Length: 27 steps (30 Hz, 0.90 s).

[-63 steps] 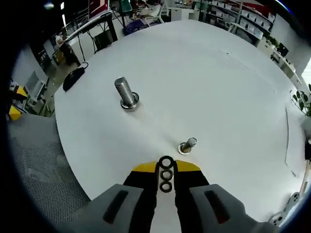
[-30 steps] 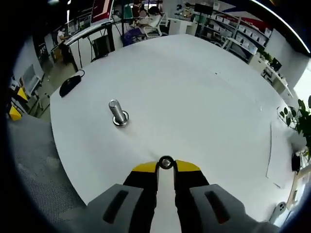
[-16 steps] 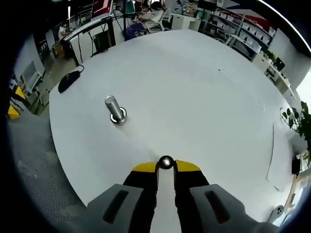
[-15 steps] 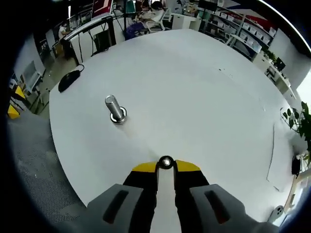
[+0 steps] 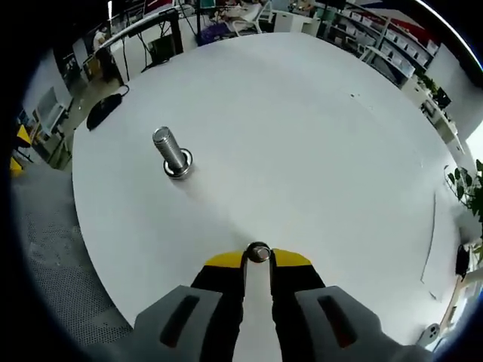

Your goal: Place the washer onto the threaded stud by aligning its center hole with the stud, sliding it down to the base, and recovering from edge contact or off-axis alignment until the washer reaches the visible bottom stop.

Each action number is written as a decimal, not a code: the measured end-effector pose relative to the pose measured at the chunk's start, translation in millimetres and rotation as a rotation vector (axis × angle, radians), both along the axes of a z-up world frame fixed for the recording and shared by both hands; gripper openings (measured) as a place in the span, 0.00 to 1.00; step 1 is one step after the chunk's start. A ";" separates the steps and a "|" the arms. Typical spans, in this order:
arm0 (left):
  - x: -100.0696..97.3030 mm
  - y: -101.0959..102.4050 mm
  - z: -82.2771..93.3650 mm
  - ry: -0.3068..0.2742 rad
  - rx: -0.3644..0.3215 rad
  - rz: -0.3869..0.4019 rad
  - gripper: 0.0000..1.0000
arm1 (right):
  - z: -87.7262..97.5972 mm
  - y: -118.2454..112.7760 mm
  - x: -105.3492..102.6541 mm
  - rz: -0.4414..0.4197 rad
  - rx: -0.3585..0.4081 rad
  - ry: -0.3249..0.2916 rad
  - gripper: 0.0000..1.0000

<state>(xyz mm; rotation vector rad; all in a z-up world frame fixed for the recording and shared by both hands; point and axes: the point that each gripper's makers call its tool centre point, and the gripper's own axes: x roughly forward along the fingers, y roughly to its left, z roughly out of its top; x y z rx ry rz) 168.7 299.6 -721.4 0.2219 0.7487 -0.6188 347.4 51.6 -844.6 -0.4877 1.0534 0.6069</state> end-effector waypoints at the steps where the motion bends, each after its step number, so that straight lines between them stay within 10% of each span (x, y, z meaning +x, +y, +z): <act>1: 0.1 0.1 0.2 0.000 0.000 0.002 0.18 | -1.9 -0.3 0.2 -0.002 -0.001 0.003 0.14; 27: -1.0 1.8 -2.6 0.009 0.015 0.003 0.18 | -17.5 -16.8 -12.6 -0.023 -0.005 0.040 0.18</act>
